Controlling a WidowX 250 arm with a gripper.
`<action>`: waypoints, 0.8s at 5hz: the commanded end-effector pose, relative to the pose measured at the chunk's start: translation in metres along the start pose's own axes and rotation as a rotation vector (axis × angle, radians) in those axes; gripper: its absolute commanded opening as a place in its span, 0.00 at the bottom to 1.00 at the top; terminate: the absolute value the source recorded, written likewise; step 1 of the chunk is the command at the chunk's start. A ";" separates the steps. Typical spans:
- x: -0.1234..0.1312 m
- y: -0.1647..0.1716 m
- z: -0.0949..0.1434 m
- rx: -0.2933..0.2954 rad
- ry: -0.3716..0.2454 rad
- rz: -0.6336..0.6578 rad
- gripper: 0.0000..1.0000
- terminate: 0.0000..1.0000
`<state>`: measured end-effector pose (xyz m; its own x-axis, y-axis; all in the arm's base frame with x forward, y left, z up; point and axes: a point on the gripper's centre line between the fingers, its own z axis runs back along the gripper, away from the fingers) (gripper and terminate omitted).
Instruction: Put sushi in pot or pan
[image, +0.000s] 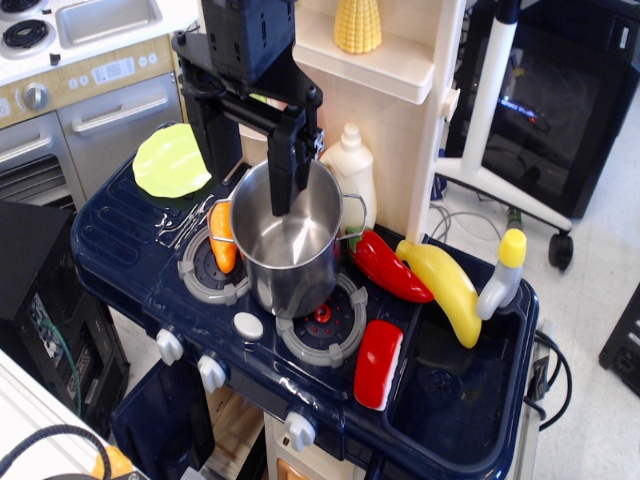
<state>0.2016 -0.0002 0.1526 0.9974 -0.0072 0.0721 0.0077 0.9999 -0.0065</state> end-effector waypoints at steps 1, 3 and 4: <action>0.000 0.000 0.000 0.000 0.000 0.000 1.00 0.00; 0.010 -0.064 0.004 0.041 -0.025 0.037 1.00 0.00; 0.006 -0.084 -0.023 0.035 -0.046 -0.005 1.00 0.00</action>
<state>0.2100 -0.0912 0.1127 0.9937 -0.0507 0.0997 0.0450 0.9973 0.0589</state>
